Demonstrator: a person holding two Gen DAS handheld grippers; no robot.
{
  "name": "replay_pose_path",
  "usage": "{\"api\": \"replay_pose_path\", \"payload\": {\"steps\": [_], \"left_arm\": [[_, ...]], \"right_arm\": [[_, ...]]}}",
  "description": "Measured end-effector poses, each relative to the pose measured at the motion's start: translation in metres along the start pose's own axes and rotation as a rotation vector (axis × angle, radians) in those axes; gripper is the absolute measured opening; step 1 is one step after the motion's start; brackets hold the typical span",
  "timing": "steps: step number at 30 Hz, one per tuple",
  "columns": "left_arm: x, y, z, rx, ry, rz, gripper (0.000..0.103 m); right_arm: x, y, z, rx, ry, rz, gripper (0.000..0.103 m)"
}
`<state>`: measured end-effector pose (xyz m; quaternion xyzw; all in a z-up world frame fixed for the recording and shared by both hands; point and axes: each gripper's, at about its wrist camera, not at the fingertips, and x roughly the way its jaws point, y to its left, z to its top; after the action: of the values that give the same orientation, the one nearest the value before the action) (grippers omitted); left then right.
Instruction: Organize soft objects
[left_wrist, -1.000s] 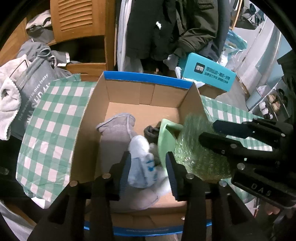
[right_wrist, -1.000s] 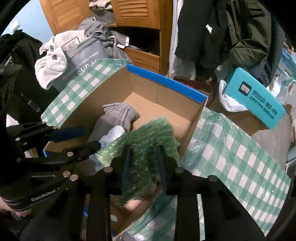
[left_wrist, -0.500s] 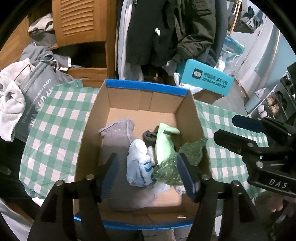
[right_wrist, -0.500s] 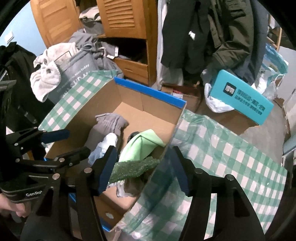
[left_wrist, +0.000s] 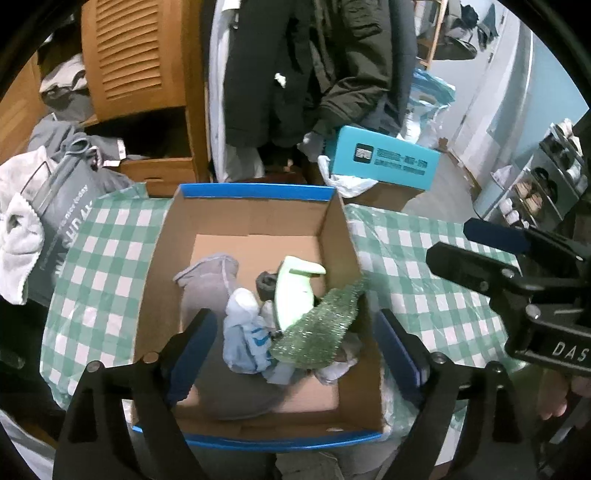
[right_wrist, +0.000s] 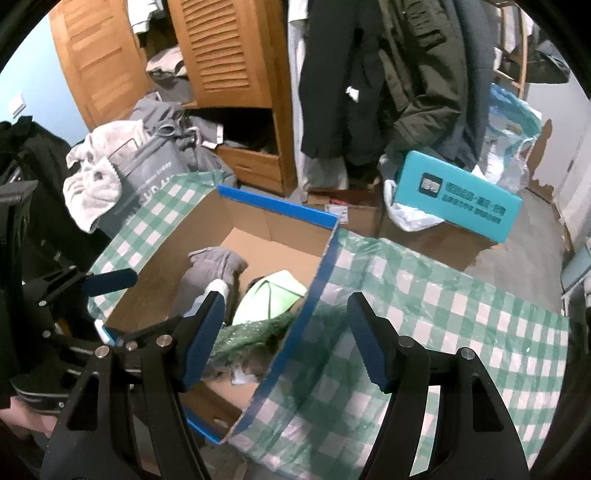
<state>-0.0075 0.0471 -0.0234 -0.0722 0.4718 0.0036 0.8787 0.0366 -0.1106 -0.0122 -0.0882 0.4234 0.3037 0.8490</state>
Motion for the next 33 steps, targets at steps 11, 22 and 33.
{"api": "replay_pose_path", "payload": {"steps": [11, 22, 33], "left_arm": [[-0.021, -0.017, 0.002, 0.029, -0.090, 0.058, 0.094], [-0.032, -0.029, 0.003, 0.039, -0.149, 0.060, 0.094], [-0.033, -0.032, 0.005, 0.039, -0.150, 0.059, 0.094]], "right_arm": [[-0.026, -0.022, -0.014, 0.033, -0.038, -0.042, 0.069], [-0.035, -0.039, -0.020, 0.077, -0.045, -0.045, 0.069], [-0.035, -0.045, -0.025, 0.086, -0.038, -0.042, 0.069]]}}
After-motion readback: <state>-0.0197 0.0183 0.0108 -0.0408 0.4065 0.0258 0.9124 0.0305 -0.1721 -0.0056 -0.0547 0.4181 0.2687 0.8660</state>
